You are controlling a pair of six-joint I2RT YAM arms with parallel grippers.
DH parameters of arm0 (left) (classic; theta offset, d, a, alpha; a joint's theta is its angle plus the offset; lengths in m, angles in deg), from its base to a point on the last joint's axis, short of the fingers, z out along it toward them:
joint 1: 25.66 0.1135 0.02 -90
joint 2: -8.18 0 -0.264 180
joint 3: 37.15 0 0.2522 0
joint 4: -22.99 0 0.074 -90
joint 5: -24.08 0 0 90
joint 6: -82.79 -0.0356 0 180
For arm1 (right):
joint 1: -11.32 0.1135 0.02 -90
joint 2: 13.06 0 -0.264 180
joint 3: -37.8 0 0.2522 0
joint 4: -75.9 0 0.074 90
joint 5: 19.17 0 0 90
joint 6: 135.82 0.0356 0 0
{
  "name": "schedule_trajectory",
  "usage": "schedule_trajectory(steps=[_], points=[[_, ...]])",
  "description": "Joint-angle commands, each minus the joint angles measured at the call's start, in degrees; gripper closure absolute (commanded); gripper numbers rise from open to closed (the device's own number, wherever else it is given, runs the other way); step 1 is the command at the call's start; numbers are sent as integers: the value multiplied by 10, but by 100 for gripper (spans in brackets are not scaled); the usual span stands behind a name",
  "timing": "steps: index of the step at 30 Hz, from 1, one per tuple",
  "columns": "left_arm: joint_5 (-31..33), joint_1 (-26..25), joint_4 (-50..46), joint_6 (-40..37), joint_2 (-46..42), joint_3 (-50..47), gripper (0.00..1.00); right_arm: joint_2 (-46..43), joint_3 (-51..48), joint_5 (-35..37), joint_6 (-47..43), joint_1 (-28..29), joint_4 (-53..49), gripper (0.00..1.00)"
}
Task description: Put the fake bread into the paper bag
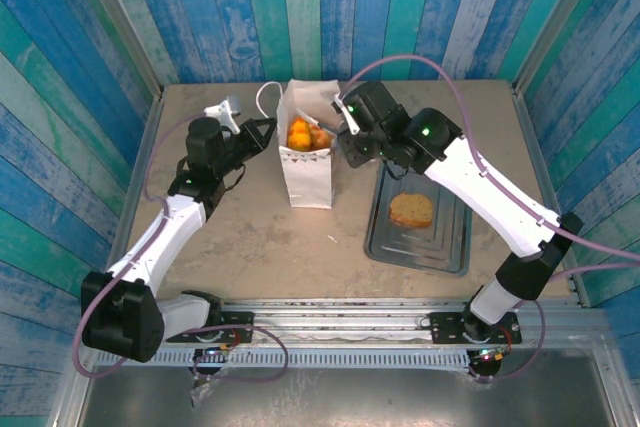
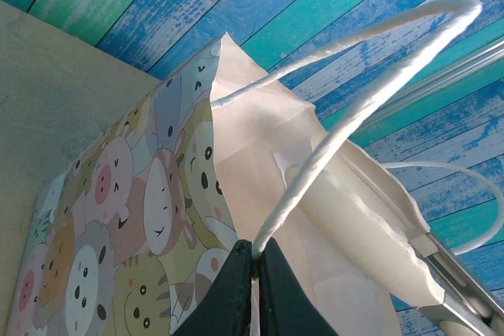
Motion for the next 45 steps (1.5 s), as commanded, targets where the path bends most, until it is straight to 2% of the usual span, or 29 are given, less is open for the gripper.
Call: schedule_trajectory(steps=[1, 7, 15, 21, 23, 27, 31, 34, 41, 45], points=[[-7, 0, 12, -2, 5, -3, 92, -5, 19, 7, 7, 3, 4, 57], [-2, 0, 4, -7, 1, -2, 90, -19, 24, 0, 8, 3, 8, 57], [14, 0, -17, -21, -16, -1, 74, -62, 24, -44, 20, 3, 28, 57], [34, 0, -37, -34, -39, -2, 59, -109, 15, -55, 35, 3, 28, 57], [41, 0, -45, -38, -47, -1, 50, -127, 11, -51, 41, 3, 22, 57], [59, -1, -63, -51, -65, -2, 25, -164, 4, -38, 57, 3, 2, 57], [82, 0, -80, -70, -90, -6, 10, -202, -7, -11, 77, 2, -30, 56], [99, 0, -87, -82, -110, -14, 3, -224, -18, 5, 98, 2, -63, 56], [136, 4, -93, -102, -148, -35, 6, -278, -69, 42, 178, -3, -174, 56], [151, 7, -90, -108, -161, -50, 6, -325, -137, 46, 234, -7, -215, 56]])
